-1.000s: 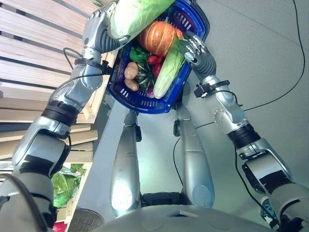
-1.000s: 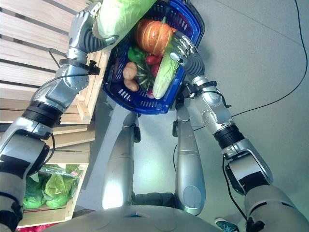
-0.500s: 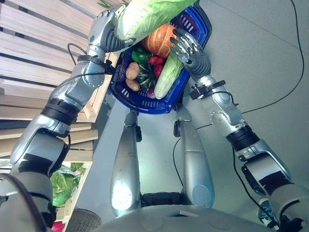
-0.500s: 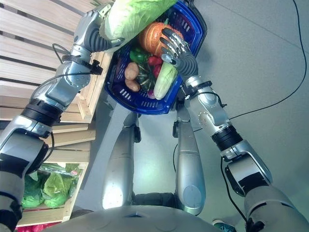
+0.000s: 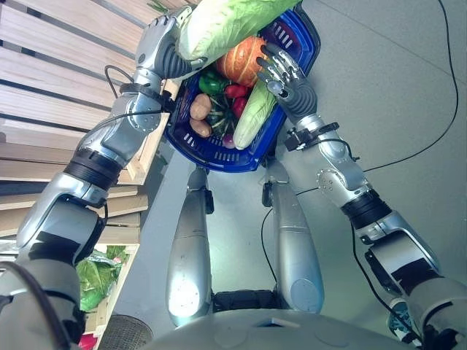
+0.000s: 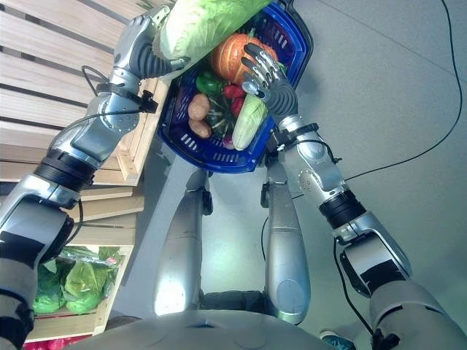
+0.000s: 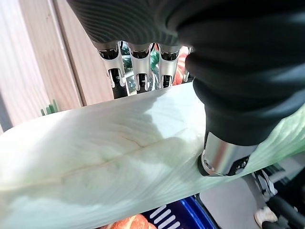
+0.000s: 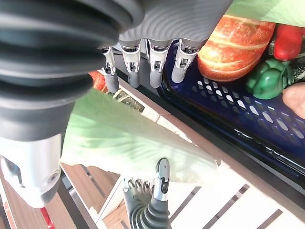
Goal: Pick up fruits and vegetables into the basket
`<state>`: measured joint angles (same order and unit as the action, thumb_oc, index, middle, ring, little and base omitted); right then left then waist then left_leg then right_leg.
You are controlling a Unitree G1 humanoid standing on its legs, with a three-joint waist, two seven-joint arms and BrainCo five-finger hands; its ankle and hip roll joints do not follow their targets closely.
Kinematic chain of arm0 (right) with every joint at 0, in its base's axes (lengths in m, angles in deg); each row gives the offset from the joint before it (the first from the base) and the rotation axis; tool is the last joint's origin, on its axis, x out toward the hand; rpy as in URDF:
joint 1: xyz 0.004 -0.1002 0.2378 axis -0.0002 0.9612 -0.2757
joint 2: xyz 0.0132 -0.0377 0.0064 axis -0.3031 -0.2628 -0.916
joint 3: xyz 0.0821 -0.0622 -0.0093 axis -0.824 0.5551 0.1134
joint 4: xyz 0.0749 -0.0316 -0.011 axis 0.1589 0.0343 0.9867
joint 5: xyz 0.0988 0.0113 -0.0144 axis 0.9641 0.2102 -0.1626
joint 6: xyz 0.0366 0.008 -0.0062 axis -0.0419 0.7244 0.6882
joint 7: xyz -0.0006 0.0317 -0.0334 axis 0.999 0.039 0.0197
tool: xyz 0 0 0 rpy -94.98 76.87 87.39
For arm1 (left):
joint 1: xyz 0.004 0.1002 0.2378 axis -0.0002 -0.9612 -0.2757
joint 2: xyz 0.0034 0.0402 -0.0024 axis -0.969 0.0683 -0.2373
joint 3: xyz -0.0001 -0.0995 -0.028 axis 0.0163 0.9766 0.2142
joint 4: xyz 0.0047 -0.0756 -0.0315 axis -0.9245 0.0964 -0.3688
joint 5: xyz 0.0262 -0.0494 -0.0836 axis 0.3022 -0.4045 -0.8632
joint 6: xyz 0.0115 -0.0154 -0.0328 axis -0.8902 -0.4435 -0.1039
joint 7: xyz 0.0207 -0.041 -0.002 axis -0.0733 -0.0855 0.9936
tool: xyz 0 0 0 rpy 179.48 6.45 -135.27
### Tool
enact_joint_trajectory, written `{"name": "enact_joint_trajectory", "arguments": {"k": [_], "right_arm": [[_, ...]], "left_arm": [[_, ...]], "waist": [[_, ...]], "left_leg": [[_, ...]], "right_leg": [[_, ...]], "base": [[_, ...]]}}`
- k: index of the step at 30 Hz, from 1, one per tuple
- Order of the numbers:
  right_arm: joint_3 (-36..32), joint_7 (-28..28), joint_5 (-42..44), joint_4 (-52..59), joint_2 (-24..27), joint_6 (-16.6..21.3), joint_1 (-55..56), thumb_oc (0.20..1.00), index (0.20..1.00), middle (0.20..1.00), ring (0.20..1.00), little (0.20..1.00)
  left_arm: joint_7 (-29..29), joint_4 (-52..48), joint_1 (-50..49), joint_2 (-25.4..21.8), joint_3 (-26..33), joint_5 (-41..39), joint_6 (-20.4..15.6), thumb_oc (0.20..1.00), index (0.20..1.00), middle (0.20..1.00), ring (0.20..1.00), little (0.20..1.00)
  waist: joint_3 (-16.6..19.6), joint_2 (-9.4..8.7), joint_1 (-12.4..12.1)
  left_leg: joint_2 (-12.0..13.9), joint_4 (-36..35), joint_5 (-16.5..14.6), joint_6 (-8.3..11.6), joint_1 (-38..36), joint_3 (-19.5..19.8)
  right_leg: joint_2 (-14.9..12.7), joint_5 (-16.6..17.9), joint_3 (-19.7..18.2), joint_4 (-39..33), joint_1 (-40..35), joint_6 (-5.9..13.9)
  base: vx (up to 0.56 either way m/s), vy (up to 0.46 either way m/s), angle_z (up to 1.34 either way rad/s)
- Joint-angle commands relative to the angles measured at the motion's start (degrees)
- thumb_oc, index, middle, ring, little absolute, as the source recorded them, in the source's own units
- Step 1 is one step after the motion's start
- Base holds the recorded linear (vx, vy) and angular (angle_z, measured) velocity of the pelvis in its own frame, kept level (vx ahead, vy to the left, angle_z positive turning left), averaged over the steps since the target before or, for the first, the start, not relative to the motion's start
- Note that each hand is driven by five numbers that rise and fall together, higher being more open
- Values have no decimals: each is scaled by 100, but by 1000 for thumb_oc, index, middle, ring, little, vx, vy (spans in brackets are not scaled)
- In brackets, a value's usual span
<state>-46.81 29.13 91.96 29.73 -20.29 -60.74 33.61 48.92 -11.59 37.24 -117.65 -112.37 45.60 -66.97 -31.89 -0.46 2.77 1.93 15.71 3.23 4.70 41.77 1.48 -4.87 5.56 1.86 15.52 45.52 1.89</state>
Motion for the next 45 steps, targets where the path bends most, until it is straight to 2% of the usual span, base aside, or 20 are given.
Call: {"name": "enact_joint_trajectory", "arguments": {"k": [1,6,15,24,30,34,39,45], "right_arm": [[-150,32,32,491,-6,389,84,1000,1000,1000,1000,1000],[-234,111,-41,582,-65,328,143,1000,1000,1000,1000,1000],[-349,162,-116,684,-87,288,268,1000,1000,1000,1000,1000],[-474,183,-257,825,-135,228,370,1000,1000,1000,1000,1000],[-499,74,-190,854,-124,221,337,1000,1000,1000,1000,1000],[-478,-7,-94,862,-88,224,304,1000,1000,1000,1000,1000],[-459,7,-23,821,-47,157,231,1000,1000,1000,1000,1000],[-376,-137,91,696,-19,69,189,1000,1000,1000,1000,1000]], "left_arm": [[-546,-859,-536,559,8,-274,-838,200,200,200,200,200],[-1162,-1022,-671,618,362,-56,-873,200,200,200,200,200],[-1410,-1288,-900,730,752,-96,-812,200,200,200,200,200],[-499,-1631,-1084,850,810,-683,-689,200,200,200,200,200],[-160,-1613,-1098,877,598,-601,-211,200,200,200,200,200],[49,-1474,-1047,840,388,-524,-39,200,200,200,200,200],[239,-1321,-990,783,188,-474,-59,200,200,200,200,200],[416,-1235,-911,716,-53,-348,-253,200,200,200,200,200]], "waist": [[209,-49,-51],[209,-58,-87],[209,-62,-109],[209,-9,-105],[209,-1,-91],[209,-6,-78],[209,-2,-69],[209,9,-68]], "left_leg": [[-245,-165,31,-38,136,-188],[-265,-162,24,-39,140,-142],[-288,-168,10,-41,113,-116],[-318,-182,11,-58,114,-125],[-336,-190,23,-75,125,-137],[-332,-179,25,-71,122,-144],[-327,-190,33,-74,103,-165],[-318,-183,33,-74,130,-179]], "right_leg": [[253,-356,282,152,-199,374],[268,-383,278,166,-198,353],[288,-421,291,181,-226,329],[287,-423,306,166,-230,334],[301,-404,303,159,-215,343],[298,-396,308,162,-221,353],[299,-380,315,157,-231,359],[284,-364,321,160,-196,369]], "base": [[0,0,0],[0,0,0],[0,0,0],[0,0,0],[0,0,0],[0,0,0],[0,0,0],[0,0,0]]}}
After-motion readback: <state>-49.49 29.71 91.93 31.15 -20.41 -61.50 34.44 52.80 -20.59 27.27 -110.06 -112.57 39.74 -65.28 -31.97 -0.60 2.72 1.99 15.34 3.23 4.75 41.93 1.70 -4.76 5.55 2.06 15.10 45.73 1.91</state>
